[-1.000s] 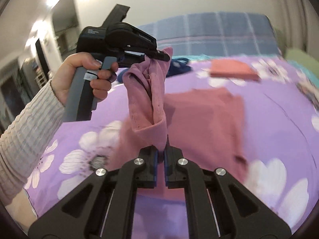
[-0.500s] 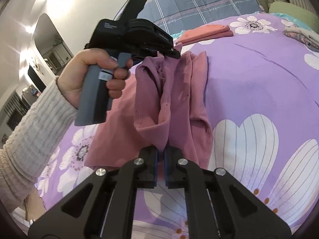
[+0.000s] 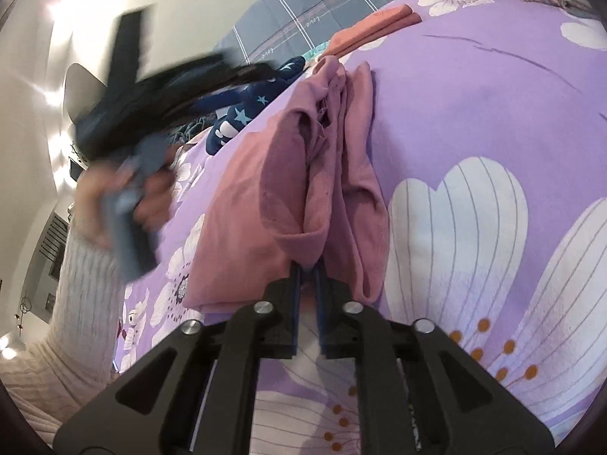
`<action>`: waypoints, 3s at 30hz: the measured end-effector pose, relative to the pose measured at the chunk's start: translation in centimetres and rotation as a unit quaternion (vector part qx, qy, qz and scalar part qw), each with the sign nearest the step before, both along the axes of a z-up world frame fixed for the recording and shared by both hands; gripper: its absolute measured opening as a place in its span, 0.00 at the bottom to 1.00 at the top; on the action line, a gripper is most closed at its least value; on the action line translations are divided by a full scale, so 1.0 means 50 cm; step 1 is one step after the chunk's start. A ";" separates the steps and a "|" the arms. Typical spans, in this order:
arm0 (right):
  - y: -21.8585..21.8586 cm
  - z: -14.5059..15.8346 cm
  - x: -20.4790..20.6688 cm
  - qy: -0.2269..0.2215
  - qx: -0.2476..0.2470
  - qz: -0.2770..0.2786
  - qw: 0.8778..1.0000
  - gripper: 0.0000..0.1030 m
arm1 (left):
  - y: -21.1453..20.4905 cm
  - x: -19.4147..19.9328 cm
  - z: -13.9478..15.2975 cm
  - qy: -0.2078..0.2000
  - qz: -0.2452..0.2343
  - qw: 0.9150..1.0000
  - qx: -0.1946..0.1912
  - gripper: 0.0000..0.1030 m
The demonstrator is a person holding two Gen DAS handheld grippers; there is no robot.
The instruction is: Fold small clothes
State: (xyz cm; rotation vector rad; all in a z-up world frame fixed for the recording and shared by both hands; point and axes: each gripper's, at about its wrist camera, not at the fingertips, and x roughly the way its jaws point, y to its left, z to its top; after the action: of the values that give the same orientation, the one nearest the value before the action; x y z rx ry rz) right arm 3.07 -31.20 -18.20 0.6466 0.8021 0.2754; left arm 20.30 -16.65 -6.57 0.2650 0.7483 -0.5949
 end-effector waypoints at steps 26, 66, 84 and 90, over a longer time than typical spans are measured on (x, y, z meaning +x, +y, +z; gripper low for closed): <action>-0.030 0.014 -0.019 0.032 -0.049 -0.054 0.997 0.13 | 0.245 -0.252 -0.147 0.017 0.044 0.996 0.069 0.66; -0.096 0.017 0.458 0.048 -0.258 -0.061 0.963 0.02 | 0.084 -0.207 -0.169 0.102 -0.106 0.987 -0.067 0.34; 0.043 0.051 0.238 -0.037 -0.309 0.049 0.949 0.07 | 0.082 -0.222 -0.169 0.072 -0.105 0.991 -0.045 0.35; 0.060 0.053 0.177 -0.064 -0.299 0.085 0.948 0.14 | 0.083 -0.228 -0.169 0.067 -0.100 0.992 -0.042 0.36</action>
State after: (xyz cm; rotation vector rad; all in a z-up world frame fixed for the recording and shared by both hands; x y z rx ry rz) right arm 11.92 -28.18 -15.53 -0.0121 0.7659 0.2127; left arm 8.90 -12.51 -15.02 0.2250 0.8304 -0.8386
